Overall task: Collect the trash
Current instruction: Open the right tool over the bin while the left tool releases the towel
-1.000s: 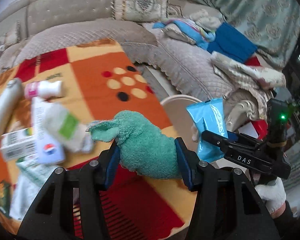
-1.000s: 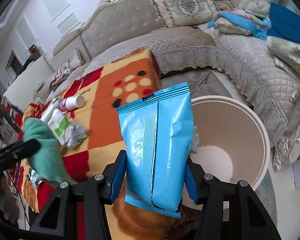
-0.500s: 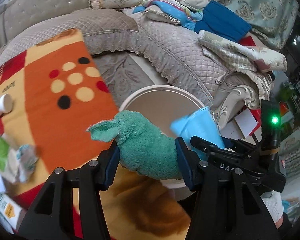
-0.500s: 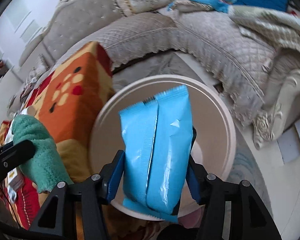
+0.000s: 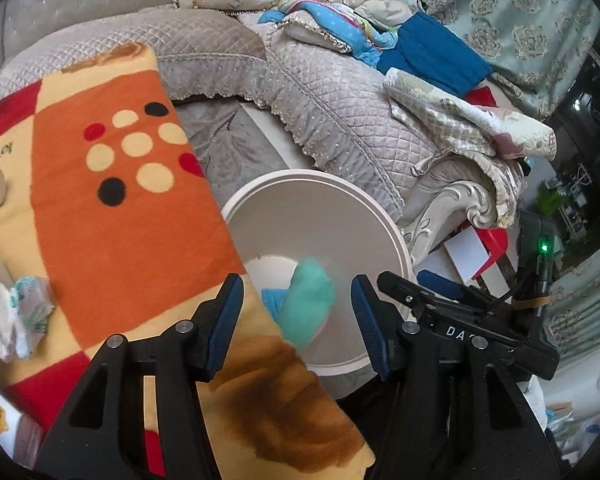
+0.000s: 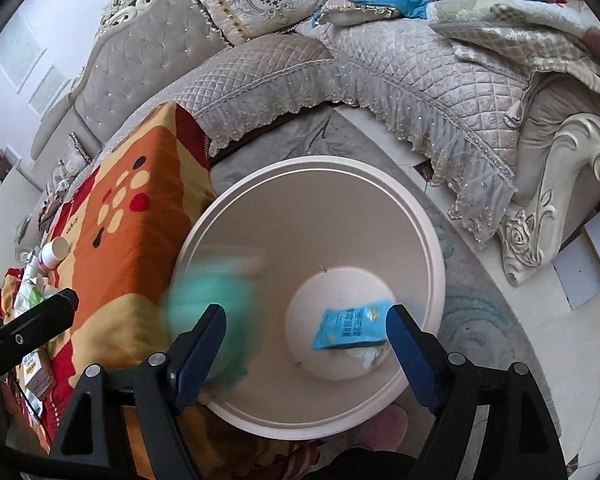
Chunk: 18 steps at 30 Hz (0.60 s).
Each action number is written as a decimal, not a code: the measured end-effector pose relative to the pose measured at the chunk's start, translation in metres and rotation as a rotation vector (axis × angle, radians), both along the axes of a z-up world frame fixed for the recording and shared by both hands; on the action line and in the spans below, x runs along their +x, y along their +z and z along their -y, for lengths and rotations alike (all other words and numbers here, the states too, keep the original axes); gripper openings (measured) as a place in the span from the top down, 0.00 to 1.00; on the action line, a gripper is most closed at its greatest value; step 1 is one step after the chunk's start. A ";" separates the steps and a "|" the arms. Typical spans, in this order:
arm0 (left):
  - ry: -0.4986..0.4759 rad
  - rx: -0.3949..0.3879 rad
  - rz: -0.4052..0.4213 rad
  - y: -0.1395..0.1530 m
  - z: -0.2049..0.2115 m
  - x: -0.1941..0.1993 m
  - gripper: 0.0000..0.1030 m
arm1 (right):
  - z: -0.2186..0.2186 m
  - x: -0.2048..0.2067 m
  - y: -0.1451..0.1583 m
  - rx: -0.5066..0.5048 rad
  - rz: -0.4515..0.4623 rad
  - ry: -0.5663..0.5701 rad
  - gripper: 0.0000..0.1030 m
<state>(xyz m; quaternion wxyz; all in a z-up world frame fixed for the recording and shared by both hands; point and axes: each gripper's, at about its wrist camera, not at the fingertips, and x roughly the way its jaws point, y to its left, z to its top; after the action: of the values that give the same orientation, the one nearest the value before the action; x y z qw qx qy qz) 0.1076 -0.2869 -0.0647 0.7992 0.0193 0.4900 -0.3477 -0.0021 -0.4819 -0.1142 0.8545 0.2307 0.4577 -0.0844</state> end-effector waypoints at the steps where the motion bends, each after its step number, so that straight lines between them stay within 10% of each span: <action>1: 0.002 -0.003 0.005 0.002 -0.002 -0.001 0.47 | -0.001 0.000 0.001 -0.005 0.003 0.001 0.22; 18: 0.119 0.087 0.219 0.017 -0.054 -0.017 0.47 | -0.015 0.013 0.026 -0.071 0.067 0.062 0.22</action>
<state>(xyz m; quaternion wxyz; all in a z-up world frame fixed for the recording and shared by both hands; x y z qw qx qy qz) 0.0902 -0.2326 -0.0478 0.8655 0.0627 0.4148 -0.2736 0.0111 -0.4666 -0.0886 0.8792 0.1886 0.4326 -0.0662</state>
